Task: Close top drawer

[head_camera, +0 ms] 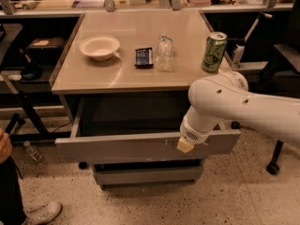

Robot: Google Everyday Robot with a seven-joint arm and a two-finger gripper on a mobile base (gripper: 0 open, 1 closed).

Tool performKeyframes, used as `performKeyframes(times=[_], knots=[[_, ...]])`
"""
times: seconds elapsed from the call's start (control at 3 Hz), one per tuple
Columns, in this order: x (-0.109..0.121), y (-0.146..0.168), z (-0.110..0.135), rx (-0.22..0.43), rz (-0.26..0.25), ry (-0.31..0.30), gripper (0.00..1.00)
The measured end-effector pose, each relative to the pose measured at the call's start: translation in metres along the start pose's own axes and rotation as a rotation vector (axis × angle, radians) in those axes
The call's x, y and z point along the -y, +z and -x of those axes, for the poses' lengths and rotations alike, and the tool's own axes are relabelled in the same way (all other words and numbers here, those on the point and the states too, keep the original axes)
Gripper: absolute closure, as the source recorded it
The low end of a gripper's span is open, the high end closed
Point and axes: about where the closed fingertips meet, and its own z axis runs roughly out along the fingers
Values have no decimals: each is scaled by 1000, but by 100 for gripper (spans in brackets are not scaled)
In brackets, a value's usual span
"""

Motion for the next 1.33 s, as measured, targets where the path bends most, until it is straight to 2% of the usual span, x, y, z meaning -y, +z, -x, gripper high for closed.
performKeyframes(times=[0.33,0.67,1.0,1.33], knots=[[9,8,2,-1,-21,49,100],[39,12,6,-1,-91,105,100],[50,14,7,5,-108,130,100],[79,21,18,38,-135,196,100]])
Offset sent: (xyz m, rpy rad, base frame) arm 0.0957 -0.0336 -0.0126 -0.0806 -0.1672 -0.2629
